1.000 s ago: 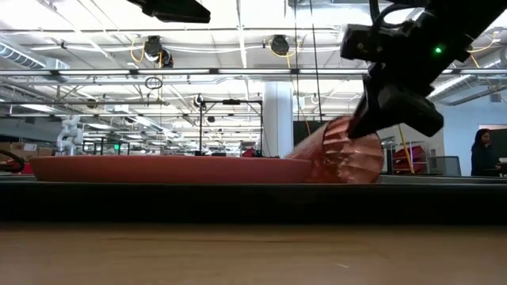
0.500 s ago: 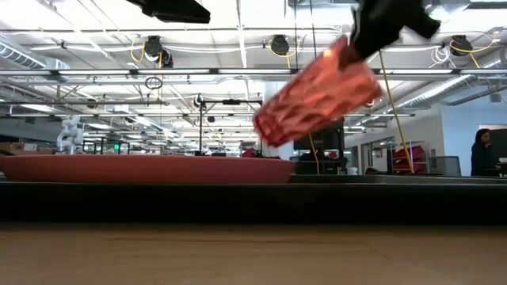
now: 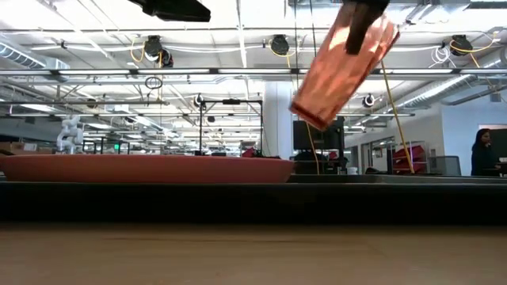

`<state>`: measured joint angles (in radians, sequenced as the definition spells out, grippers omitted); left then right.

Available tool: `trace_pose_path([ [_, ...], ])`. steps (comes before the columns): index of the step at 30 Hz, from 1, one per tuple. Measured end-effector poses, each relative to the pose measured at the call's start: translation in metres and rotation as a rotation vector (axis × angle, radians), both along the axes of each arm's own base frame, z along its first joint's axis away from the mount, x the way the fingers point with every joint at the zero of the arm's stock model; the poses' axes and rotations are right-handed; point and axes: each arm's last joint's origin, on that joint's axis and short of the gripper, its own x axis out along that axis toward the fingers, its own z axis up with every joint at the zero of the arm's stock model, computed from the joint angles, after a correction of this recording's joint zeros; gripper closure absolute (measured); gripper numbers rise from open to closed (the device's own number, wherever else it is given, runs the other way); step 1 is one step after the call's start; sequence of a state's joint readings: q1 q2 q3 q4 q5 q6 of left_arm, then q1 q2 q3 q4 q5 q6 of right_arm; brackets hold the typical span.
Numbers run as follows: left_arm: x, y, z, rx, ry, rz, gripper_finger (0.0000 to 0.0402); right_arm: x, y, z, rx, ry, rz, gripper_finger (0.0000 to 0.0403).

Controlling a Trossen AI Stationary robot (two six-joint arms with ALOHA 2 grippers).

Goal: Pick and place plate/cup/fork/spoon on tray
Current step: Put the orange glass on the black serving tray

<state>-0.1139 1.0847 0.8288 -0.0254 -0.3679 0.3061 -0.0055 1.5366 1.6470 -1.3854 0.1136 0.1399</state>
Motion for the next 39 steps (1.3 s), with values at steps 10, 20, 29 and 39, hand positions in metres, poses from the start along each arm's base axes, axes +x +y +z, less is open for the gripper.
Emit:
trace_pose_path([
  [10,0.0,0.0,-0.001,0.022,0.015,-0.006,0.0224,0.016,-0.056,-0.045,0.171,0.285,-0.162,0.0403],
  [20,-0.002,0.0,-0.005,0.028,0.059,-0.007,0.0224,0.023,-0.075,-0.064,0.223,0.365,-0.193,0.0403],
  [29,-0.002,0.0,-0.005,0.028,0.06,-0.007,0.0224,0.028,-0.08,-0.065,0.213,0.309,-0.186,0.0385],
  [39,-0.002,0.0,-0.005,0.026,0.06,-0.006,0.0224,0.031,-0.081,-0.066,0.206,0.272,-0.184,0.0348],
])
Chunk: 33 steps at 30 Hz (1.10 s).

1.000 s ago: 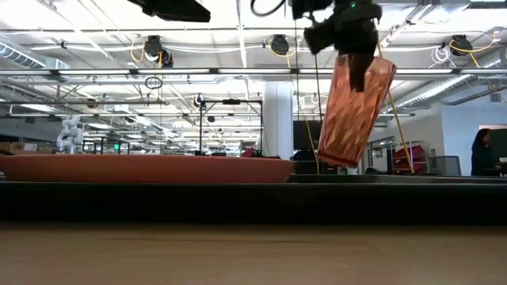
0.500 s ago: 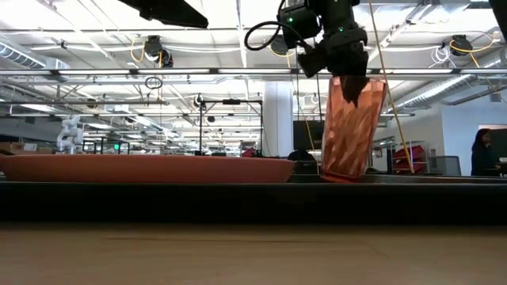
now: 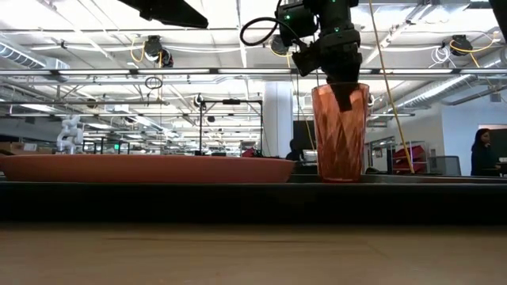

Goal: Pick and place plate/cup/fork/spoon on tray
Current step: Put the orange glass on the black serving tray, then adjust the pink plate on the black serving tray

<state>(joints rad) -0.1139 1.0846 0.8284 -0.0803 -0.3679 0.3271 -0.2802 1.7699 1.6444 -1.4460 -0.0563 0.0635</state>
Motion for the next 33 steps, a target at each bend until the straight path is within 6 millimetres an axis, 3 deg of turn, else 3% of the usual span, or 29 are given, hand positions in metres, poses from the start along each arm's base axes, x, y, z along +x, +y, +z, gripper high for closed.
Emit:
trace_pose_path([
  [8,0.0,0.0,0.0,0.0,0.005,0.0,0.0224,-0.003,0.001,0.001,0.006,0.026,-0.002,0.0283],
  [13,0.0,0.0,0.0,0.0,0.005,0.0,0.0224,-0.007,0.002,0.011,-0.025,-0.028,0.002,0.0251],
  [24,0.0,0.0,-0.001,-0.002,0.005,0.001,0.0224,-0.039,0.009,0.065,-0.189,-0.274,-0.073,0.0218],
  [29,-0.002,0.0,-0.004,-0.017,0.042,0.008,0.0224,-0.063,0.028,0.092,-0.224,-0.403,-0.111,0.0218],
  [33,0.004,0.0,-0.011,-0.056,0.06,0.024,0.0224,-0.078,0.053,0.107,-0.351,-0.653,-0.015,0.0218],
])
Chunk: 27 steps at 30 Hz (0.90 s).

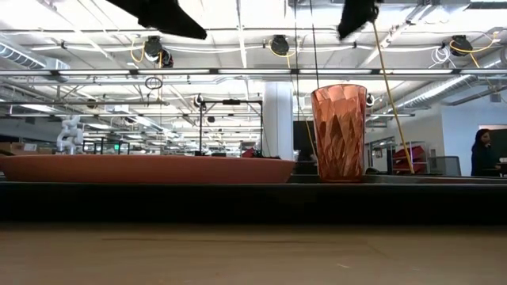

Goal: Pick and place plate/cup/fork/spoon on tray
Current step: Adjust the pink plate on the black serving tray

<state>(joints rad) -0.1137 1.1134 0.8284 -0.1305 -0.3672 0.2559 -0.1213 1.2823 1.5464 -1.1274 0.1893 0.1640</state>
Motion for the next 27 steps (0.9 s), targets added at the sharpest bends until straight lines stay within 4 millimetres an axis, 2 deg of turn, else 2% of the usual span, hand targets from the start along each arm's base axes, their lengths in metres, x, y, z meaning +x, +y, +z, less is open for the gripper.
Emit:
trace_pose_path([
  [5,0.011,-0.004,-0.025,-0.04,0.146,-0.028,0.0225,-0.014,0.027,0.005,-0.155,-0.385,0.152,0.0218],
  [10,0.013,-0.016,-0.045,-0.187,0.289,-0.12,0.0225,-0.025,0.041,-0.016,-0.258,-0.662,0.26,0.0218],
  [15,0.012,-0.035,-0.046,-0.345,0.291,-0.204,0.0225,-0.033,0.048,-0.051,-0.283,-0.727,0.309,0.0218],
  [18,0.014,-0.041,-0.052,-0.43,0.318,-0.196,0.0225,-0.036,0.05,-0.066,-0.301,-0.721,0.333,0.0218],
  [22,0.022,-0.044,-0.074,-0.546,0.428,-0.117,0.0225,-0.043,0.05,-0.059,-0.329,-0.765,0.345,0.0218],
  [27,0.03,-0.046,-0.101,-0.611,0.587,-0.02,0.0225,-0.054,0.053,-0.052,-0.315,-0.802,0.361,0.0218],
])
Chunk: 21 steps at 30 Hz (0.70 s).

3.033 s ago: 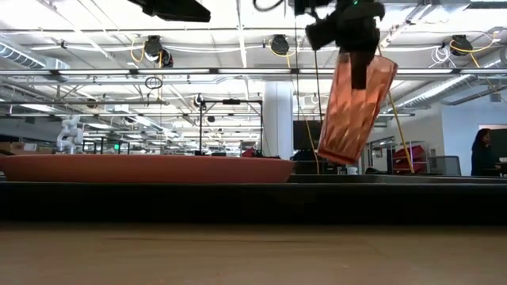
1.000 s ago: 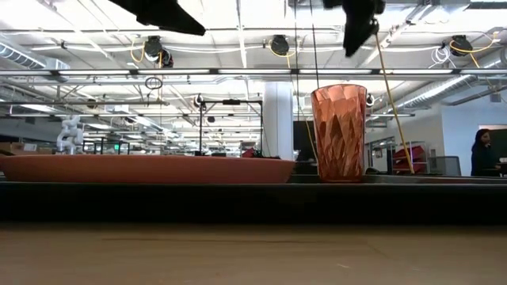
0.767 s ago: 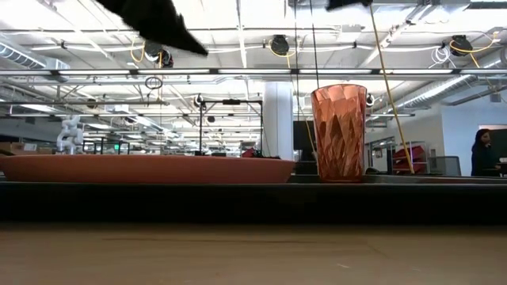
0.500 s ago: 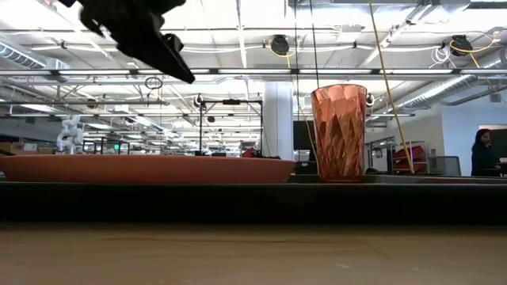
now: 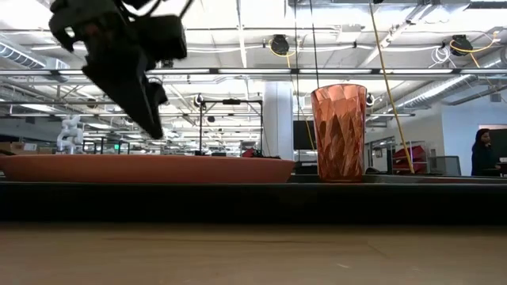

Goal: Pick and place plate/cup/fork/spoon on tray
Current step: Adjust the pink plate on the black serving tray

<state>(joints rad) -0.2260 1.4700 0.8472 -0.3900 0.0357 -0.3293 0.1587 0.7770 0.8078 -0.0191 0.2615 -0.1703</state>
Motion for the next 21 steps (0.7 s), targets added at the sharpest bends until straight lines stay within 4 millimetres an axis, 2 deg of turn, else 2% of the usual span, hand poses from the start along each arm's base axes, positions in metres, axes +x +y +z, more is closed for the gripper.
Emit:
trace_pose_path([
  [3,0.004,-0.002,-0.006,0.007,0.1,0.023,0.0225,-0.005,0.002,0.002,0.0,-0.013,0.018,0.0218],
  [8,0.02,-0.01,-0.017,0.003,0.158,0.008,0.0225,-0.009,0.005,0.005,-0.001,-0.029,0.037,0.0218],
  [14,0.036,-0.015,-0.043,0.043,0.237,-0.05,0.0225,-0.011,0.005,0.005,0.002,-0.033,0.04,0.0218],
  [21,0.058,-0.015,-0.046,0.088,0.199,-0.1,0.0225,-0.011,0.005,0.005,0.002,-0.028,0.038,0.0218],
])
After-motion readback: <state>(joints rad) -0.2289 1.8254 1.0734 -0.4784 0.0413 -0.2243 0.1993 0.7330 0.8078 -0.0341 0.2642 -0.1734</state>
